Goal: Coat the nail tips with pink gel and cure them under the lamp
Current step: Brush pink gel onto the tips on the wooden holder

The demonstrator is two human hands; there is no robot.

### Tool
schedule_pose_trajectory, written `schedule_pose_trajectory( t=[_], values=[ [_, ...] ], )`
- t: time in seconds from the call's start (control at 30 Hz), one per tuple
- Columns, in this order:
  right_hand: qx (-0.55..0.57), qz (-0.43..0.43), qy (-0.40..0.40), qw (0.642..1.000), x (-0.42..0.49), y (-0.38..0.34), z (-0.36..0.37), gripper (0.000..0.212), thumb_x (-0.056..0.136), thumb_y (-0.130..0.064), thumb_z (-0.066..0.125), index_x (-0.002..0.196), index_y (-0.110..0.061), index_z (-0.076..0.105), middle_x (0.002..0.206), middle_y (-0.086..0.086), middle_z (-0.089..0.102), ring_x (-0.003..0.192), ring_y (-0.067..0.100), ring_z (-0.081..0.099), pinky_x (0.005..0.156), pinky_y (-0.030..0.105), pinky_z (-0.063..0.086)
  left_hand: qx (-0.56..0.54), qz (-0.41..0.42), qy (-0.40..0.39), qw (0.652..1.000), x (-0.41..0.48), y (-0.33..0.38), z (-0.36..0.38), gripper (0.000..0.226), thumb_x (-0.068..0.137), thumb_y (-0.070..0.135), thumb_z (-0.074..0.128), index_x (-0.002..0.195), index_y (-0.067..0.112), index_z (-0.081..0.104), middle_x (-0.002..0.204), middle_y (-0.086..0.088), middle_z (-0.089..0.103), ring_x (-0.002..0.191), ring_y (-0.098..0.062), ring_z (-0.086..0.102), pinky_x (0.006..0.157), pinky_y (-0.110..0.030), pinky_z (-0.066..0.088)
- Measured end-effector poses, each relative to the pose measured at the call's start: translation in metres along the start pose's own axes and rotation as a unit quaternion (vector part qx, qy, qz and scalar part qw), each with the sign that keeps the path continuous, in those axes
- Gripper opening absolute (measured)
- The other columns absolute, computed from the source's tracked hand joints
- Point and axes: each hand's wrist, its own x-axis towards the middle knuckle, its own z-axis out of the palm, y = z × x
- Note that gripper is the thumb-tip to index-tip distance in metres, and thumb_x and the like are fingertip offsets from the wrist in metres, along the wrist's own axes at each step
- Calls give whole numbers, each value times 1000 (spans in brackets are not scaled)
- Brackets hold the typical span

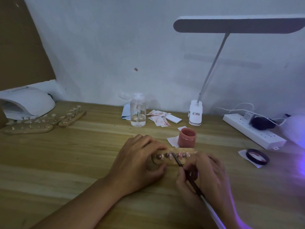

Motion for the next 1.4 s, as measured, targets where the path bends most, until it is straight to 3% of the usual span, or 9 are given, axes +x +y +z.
schedule_pose_trajectory(
  t=[0.17, 0.37, 0.53, 0.6, 0.7, 0.8, 0.93, 1.1, 1.4],
  values=[
    [17, 19, -6, 1000, -1, -3, -3, 7, 66, -23, 52, 70, -19, 46, 67, -28, 37, 88, -20, 42, 74, 22, 42, -1, -2, -7, 1000, 0, 0, 0, 40, 76, 47, 64, 112, 32, 67, 105, 16, 61, 98, -7, 55, 85, -25, 43],
    [29, 31, -2, 999, -1, -3, -5, 8, 66, -21, 53, 68, -19, 45, 60, -19, 44, 76, -2, 47, 76, 26, 45, -4, -14, -12, 1000, 1, -1, 0, 40, 75, 48, 61, 111, 32, 67, 105, 18, 62, 98, -6, 56, 86, -23, 41],
    [42, 60, -5, 997, -2, -1, -5, 24, 61, -10, 67, 68, -20, 47, 60, -15, 48, 76, -9, 49, 67, 36, 52, -19, -29, -33, 999, 3, -5, 3, 37, 75, 47, 64, 111, 36, 65, 107, 22, 62, 101, -1, 55, 89, -21, 37],
    [79, 109, -9, 991, -4, 0, -6, 15, 64, -26, 59, 70, -26, 45, 71, -12, 55, 76, -2, 55, 67, 25, 50, -27, -39, -39, 998, 4, -7, 4, 34, 76, 42, 71, 110, 37, 65, 103, 22, 63, 99, 0, 56, 89, -23, 38],
    [143, 224, 77, 961, -3, 4, -8, 15, 68, -44, 54, 79, -37, 49, 78, -14, 64, 77, 5, 64, 65, 16, 48, -43, -59, -38, 997, 4, -10, 6, 34, 76, 35, 77, 108, 38, 66, 100, 22, 62, 96, 1, 55, 87, -24, 40],
    [159, 226, 117, 954, 3, 14, -13, 21, 78, -34, 68, 86, -37, 49, 81, -16, 67, 79, 2, 64, 65, 8, 44, -55, -75, -40, 995, 4, -13, 7, 36, 78, 35, 77, 112, 39, 64, 104, 26, 61, 100, 3, 53, 89, -23, 39],
    [99, 171, 45, 979, 1, 17, -15, 26, 71, -17, 72, 77, -31, 52, 79, -17, 63, 79, 6, 61, 67, 17, 45, -56, -85, -39, 994, 3, -14, 8, 39, 79, 35, 77, 116, 39, 63, 108, 25, 61, 103, 3, 52, 91, -22, 38],
    [55, 91, -15, 994, 0, 10, -8, 27, 65, -2, 78, 72, -17, 57, 70, -20, 58, 82, -6, 58, 76, 50, 54, -53, -86, -39, 994, 4, -12, 7, 40, 79, 35, 78, 117, 37, 64, 109, 22, 62, 104, -1, 53, 92, -26, 40],
    [52, 97, -30, 993, 2, 9, -10, 20, 71, -10, 76, 75, -19, 59, 64, -16, 60, 73, 2, 60, 80, 50, 53, -51, -82, -36, 995, 4, -11, 5, 38, 80, 35, 77, 115, 36, 64, 109, 23, 61, 104, -1, 53, 92, -26, 41]
  ],
)
